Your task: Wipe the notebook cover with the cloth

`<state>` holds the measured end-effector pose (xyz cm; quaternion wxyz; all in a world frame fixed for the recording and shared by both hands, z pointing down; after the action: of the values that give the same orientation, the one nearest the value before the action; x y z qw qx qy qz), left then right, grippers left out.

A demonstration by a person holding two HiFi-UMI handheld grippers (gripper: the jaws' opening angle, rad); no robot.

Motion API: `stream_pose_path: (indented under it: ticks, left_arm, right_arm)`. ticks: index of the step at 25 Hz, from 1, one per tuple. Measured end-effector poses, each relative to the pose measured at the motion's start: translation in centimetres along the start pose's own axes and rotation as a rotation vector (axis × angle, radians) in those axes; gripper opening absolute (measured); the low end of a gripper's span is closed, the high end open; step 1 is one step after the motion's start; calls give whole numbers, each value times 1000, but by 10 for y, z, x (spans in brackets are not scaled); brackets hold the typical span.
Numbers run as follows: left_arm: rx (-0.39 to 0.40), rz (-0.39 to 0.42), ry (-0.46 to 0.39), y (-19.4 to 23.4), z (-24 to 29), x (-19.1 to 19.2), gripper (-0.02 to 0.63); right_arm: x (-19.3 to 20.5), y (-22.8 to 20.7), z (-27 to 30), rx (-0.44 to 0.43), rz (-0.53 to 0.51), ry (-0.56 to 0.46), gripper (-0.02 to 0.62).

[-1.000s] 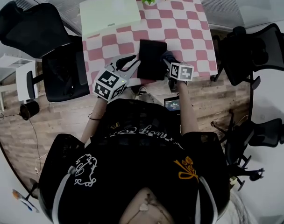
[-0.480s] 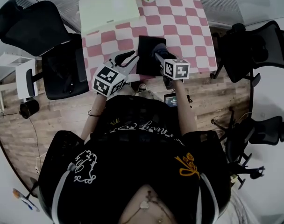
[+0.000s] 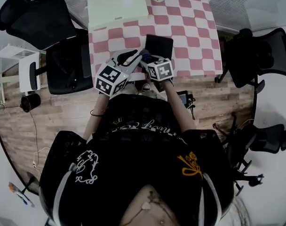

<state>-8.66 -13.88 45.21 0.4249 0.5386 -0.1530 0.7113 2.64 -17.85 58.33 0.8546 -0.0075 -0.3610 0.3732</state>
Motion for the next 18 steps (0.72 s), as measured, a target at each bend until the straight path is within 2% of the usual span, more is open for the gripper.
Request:
stream_pose_path:
  ticks: [3, 11, 18]
  left_arm:
    - [-2, -6, -1, 0, -2, 2, 83]
    - [24, 4, 13, -4, 3, 3, 81]
    - [68, 16, 28, -12, 14, 2, 83]
  right_arm:
    - [10, -3, 7, 13, -3, 35, 167]
    - [24, -25, -8, 53, 50, 29, 167]
    - [42, -56, -39, 110, 139, 1, 167]
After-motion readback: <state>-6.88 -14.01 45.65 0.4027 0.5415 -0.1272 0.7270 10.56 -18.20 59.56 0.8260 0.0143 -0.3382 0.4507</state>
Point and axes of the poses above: the fingertips, and each gripper's own axes: z forward along the fingers, y to its left, x out of its underside, the point moved 7 cm from there along -z, backward along the fingers, and after that the axes turned 2 degrees about -z, right-handed, at the moved point
